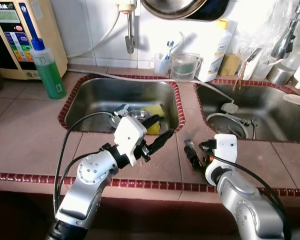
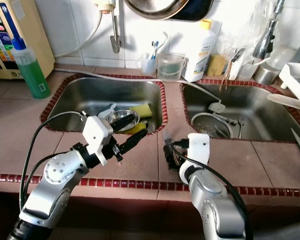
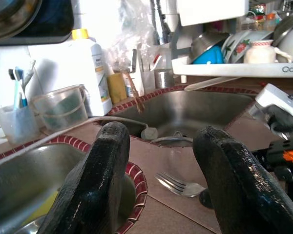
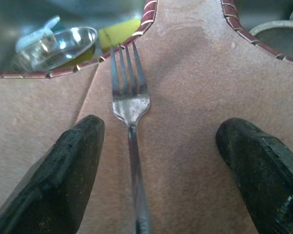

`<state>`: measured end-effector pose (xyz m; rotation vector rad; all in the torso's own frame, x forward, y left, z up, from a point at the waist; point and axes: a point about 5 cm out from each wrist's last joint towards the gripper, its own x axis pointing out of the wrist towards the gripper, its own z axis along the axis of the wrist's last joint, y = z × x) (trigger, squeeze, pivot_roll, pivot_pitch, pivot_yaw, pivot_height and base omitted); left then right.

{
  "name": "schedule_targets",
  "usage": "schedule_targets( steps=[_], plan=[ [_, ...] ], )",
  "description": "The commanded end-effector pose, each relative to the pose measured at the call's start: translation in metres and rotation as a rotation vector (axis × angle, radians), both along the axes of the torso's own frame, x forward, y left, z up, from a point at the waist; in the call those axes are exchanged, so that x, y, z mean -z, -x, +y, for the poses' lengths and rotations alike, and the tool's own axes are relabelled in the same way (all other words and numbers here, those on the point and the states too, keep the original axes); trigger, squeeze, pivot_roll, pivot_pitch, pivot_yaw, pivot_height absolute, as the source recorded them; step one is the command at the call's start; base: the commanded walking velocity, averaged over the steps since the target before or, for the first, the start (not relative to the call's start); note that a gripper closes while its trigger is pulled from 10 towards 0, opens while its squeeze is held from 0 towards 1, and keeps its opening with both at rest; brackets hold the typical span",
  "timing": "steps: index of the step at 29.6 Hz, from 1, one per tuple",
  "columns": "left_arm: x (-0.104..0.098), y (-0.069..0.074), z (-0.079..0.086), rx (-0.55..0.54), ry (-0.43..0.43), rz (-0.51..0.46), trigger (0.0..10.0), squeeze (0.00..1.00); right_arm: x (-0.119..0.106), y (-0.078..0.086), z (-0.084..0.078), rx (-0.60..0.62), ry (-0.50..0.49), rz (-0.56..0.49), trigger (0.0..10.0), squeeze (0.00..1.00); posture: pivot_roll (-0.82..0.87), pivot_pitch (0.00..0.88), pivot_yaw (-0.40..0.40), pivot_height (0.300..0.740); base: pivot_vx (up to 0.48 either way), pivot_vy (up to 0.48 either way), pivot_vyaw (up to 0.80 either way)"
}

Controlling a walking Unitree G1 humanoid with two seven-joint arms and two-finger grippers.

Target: Kitchen organization

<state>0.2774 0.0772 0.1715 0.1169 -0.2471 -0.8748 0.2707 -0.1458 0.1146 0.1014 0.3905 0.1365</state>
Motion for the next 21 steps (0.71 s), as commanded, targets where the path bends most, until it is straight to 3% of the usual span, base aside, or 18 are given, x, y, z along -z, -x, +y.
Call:
schedule_targets(
  steps=[1,5,9,10,13,14,15,17,18,20,21],
  plan=[
    [-0.008,0.0,0.0,-0.001,0.013,-0.025,10.0,0.0,0.016,0.001,-0.015,0.049,0.096,0.074,10.0,0.0,-0.13,0.058,-0.02,0.703,0.0,0.0,0.0],
    [-0.01,0.0,0.0,-0.004,0.02,-0.026,10.0,0.0,0.021,-0.001,-0.02,0.005,0.24,0.064,10.0,0.0,-0.13,0.059,-0.021,0.703,0.0,0.0,0.0],
    [-0.011,0.0,0.001,-0.008,0.023,-0.026,10.0,0.0,0.022,-0.001,-0.019,-0.004,0.22,0.063,10.0,0.0,-0.13,0.063,-0.019,0.703,0.0,0.0,0.0],
    [-0.012,0.0,0.001,-0.009,0.023,-0.027,10.0,0.0,0.022,-0.001,-0.02,-0.001,0.222,0.067,8.4,0.0,-0.13,0.063,-0.019,0.703,0.0,0.0,0.0],
    [-0.013,-0.001,0.002,-0.014,0.025,-0.028,10.0,0.0,0.021,-0.003,-0.023,0.012,0.234,0.048,8.2,0.0,-0.12,0.066,-0.017,0.703,0.0,0.0,0.0],
    [-0.014,-0.001,0.002,-0.015,0.027,-0.027,10.0,0.0,0.022,-0.004,-0.025,0.02,0.228,0.055,6.9,0.0,-0.12,0.068,-0.014,0.703,0.0,0.0,0.0],
    [-0.014,-0.001,0.002,-0.015,0.027,-0.027,10.0,0.0,0.023,-0.004,-0.025,0.022,0.227,0.057,6.9,0.0,-0.12,0.068,-0.014,0.703,0.0,0.0,0.0],
    [-0.015,-0.001,0.003,-0.017,0.027,-0.027,10.0,0.0,0.023,-0.004,-0.025,0.021,0.217,0.042,1.2,0.0,-0.12,0.071,-0.013,0.703,0.0,0.0,0.0],
    [-0.015,-0.002,0.003,-0.018,0.028,-0.028,10.0,0.0,0.023,-0.004,-0.026,0.025,0.215,0.038,2.0,0.0,-0.12,0.071,-0.012,0.703,0.0,0.0,0.0],
    [-0.016,-0.002,0.003,-0.02,0.029,-0.028,10.0,0.0,0.023,-0.004,-0.026,0.027,0.192,0.031,1.6,0.0,-0.12,0.073,-0.01,0.703,0.0,0.0,0.0],
    [-0.017,-0.003,0.004,-0.021,0.03,-0.03,10.0,0.0,0.024,-0.004,-0.027,0.04,0.192,0.033,0.9,0.0,-0.12,0.073,-0.01,0.703,0.0,0.0,0.0]
  ],
)
